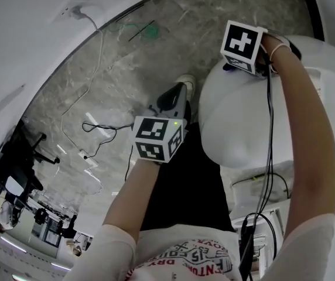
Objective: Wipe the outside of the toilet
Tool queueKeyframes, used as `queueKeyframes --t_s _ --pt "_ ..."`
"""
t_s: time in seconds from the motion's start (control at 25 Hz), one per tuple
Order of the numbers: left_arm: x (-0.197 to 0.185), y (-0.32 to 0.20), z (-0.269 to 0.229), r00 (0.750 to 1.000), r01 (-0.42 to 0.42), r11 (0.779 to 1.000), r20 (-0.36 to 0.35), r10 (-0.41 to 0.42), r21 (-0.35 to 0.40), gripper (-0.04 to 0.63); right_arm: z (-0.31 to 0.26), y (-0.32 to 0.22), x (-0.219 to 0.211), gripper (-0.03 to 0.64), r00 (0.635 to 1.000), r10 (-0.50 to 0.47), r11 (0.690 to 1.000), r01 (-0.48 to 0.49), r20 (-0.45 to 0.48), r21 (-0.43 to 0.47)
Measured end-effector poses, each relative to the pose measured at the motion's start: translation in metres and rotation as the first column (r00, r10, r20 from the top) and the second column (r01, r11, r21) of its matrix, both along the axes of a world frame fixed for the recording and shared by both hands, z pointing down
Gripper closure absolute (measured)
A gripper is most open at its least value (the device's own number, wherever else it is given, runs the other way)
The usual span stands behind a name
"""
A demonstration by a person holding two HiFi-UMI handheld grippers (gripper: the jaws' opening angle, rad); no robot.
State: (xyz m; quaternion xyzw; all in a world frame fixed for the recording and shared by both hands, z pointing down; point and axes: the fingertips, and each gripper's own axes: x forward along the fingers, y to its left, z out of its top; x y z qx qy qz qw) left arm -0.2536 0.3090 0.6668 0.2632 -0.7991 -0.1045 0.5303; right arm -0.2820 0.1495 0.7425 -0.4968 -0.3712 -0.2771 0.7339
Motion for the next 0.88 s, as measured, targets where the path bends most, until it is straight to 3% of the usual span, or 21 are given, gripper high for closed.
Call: queueKeyframes --t_s 0.32,0.56,0.88 --pt "0.056 0.029 0.002 0.994 0.107 0.994 -0.012 -0.107 -0.017 0.589 -0.004 0.046 0.032 0.541 0.994 -0.106 0.993 0.103 -0.037 -0.054" --pt "0.088 0.046 -0.001 0.983 0.182 0.983 0.025 -0.182 -0.010 0.589 -0.011 0.079 0.059 0.541 0.985 -0.166 0.980 0.162 -0.034 -0.114" --pt "0.135 0.081 -0.015 0.950 0.310 0.950 0.038 -0.310 -0.016 0.589 -0.021 0.119 0.098 0.541 0.953 -0.303 0.950 0.303 0.008 -0.070"
